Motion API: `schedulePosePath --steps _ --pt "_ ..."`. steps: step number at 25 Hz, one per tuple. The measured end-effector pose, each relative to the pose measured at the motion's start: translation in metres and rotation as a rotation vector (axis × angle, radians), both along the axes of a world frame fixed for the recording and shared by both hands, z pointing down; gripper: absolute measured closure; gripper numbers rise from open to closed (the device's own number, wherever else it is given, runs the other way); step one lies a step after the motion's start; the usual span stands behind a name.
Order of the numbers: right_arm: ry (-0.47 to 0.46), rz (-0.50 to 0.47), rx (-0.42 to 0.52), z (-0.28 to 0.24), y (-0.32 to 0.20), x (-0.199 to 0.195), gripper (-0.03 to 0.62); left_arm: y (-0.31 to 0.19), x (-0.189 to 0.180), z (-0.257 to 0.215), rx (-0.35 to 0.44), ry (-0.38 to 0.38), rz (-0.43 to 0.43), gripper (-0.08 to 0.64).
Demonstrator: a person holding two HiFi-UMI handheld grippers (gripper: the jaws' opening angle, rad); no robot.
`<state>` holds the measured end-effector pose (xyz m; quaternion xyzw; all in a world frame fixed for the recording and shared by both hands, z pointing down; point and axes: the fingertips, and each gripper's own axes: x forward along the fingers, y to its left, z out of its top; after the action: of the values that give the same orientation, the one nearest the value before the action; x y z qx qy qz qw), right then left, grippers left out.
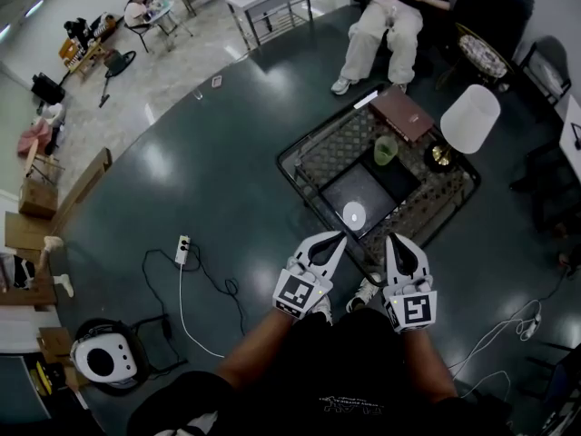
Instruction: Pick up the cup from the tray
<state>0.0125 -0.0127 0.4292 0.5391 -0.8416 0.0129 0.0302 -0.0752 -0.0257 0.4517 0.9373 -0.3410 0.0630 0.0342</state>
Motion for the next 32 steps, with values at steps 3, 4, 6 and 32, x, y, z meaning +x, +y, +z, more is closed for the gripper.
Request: schedulePosePath --steps 3,4,6,32 --pt "-0.004 -0.008 -0.005 0.001 -0.009 0.011 0.594 -0.011 0.009 0.000 -0.004 -0.004 -0.012 0.551" --pt "-0.005 -0.010 -0.006 0.001 -0.012 0.014 0.594 -0.014 0.013 0.000 -0.005 -0.006 -0.015 0.551" --pt "-0.008 -0.015 -0.006 0.003 -0.017 0.021 0.594 -0.020 0.020 0.001 -0.004 -0.007 -0.022 0.551" --pt "-0.067 -0.105 0.002 0.003 -0.074 0.076 0.594 -0.073 0.081 -0.004 -0.009 -0.053 -0.110 0.551"
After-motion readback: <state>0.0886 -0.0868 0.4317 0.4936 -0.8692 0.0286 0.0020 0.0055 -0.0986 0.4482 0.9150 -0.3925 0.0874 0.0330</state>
